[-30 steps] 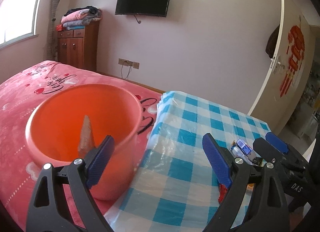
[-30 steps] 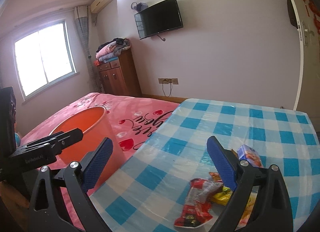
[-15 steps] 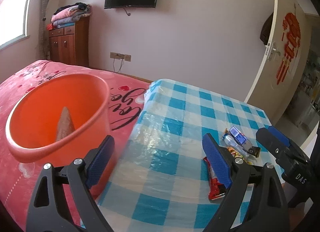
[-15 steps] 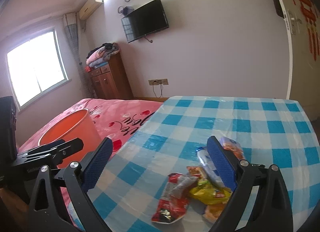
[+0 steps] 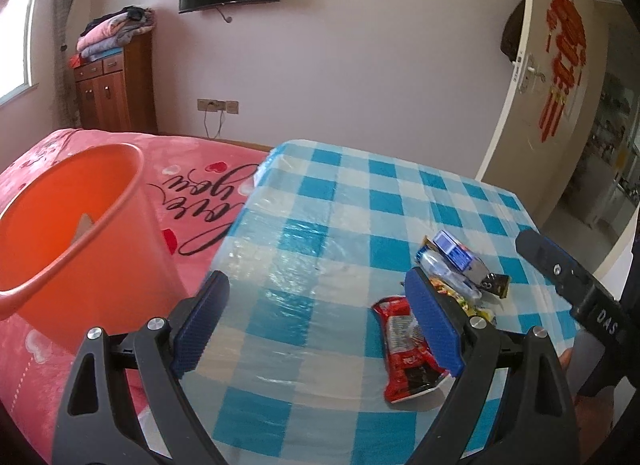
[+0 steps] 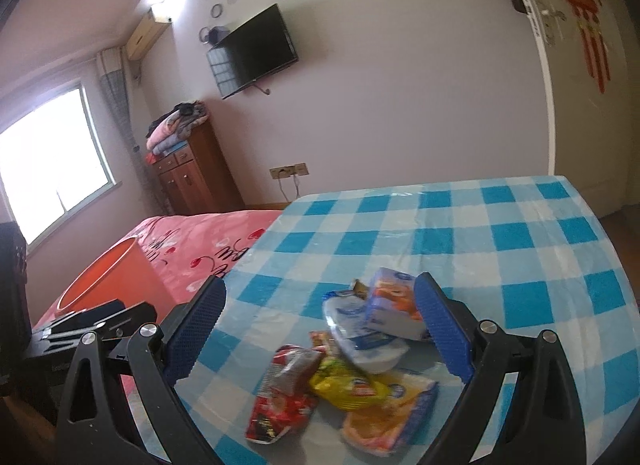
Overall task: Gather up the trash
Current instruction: 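Move both tools back to the table toward the red wrapper and tissue pack, then grasp the red chip wrapper with the left gripper while the right grasps the tissue pack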
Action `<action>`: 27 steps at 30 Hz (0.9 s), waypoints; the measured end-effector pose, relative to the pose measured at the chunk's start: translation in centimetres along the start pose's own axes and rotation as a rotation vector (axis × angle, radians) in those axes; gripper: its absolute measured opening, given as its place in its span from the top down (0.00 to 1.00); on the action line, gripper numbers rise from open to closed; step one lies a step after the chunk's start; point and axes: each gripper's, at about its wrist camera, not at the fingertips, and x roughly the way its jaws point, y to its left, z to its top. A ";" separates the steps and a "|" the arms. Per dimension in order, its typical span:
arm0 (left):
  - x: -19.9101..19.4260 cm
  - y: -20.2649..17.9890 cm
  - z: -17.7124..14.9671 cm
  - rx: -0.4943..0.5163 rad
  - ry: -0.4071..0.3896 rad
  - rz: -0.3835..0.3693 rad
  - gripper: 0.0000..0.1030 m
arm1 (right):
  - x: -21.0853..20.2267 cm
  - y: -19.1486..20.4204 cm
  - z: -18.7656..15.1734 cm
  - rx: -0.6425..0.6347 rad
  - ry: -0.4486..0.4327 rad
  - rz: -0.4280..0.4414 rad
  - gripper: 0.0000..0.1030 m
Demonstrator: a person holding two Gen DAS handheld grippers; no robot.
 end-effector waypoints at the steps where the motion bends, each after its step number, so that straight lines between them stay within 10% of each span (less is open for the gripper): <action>1: 0.3 -0.4 -0.2 0.006 0.008 -0.005 0.13 | 0.0 -0.6 0.0 0.010 0.001 -0.006 0.09; 27: 7.1 -6.5 -4.1 0.077 0.231 -0.143 0.13 | 3.0 -9.6 -1.6 0.191 0.142 -0.042 0.09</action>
